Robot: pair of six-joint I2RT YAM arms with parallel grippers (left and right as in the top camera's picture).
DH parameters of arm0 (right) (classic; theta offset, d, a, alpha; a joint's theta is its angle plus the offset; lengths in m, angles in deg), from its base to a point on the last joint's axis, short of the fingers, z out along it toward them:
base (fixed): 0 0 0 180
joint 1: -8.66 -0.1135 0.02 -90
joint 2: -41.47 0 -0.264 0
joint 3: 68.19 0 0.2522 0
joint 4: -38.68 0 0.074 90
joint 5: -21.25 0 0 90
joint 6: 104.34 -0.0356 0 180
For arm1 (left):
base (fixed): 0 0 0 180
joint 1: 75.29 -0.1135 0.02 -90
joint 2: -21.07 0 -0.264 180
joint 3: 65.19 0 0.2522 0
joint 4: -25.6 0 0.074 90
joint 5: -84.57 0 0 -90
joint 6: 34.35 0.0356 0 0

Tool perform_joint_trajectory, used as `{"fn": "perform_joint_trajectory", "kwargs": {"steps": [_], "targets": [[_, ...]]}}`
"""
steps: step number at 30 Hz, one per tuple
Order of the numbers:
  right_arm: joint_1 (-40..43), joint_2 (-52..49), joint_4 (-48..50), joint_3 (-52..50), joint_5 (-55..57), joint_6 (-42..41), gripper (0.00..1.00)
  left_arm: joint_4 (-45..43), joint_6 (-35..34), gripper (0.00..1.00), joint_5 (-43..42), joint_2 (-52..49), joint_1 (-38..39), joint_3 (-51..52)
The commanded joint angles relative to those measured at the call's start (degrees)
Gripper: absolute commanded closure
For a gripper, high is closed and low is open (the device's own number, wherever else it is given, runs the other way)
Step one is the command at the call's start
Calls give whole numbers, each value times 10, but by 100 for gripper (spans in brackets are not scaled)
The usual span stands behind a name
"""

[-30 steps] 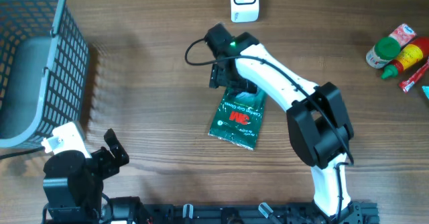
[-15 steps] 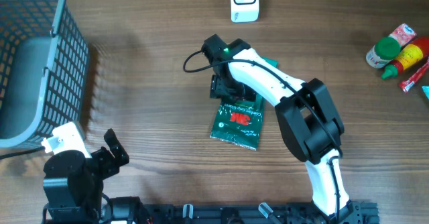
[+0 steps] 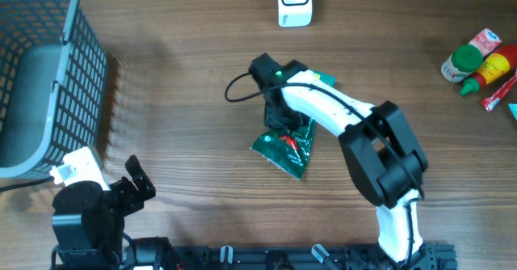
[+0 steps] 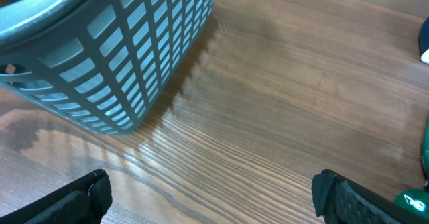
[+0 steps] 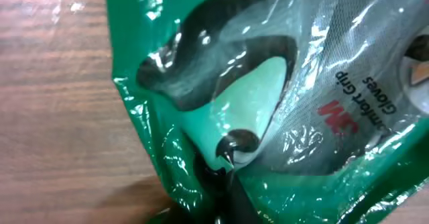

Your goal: Scan the item barcode

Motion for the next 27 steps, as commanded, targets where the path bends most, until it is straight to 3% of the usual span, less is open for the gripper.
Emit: {"fn": "perform_joint_trajectory", "kwargs": {"steps": [1, 6, 9, 12, 14, 20, 27], "targets": [[-10, -72, 12, -50, -163, 89, 95, -2, 1, 0, -3, 2, 3, -2], [-5, -29, -43, 24, -307, 265, 96, -2, 1, 0, -3, 2, 3, -2], [3, 25, -63, 31, -450, 398, 95, -2, 1, 0, -3, 2, 3, -2], [17, 40, -82, 31, -554, 457, 95, -2, 1, 0, -3, 2, 3, -2], [29, 40, -97, 26, -678, 546, 96, -2, 1, 0, -3, 2, 3, -2], [48, 40, -97, 15, -780, 624, 96, -2, 1, 0, -3, 2, 3, -2], [48, 40, 1, -28, -900, 761, 96, -2, 1, 0, -3, 2, 3, -2]]}}
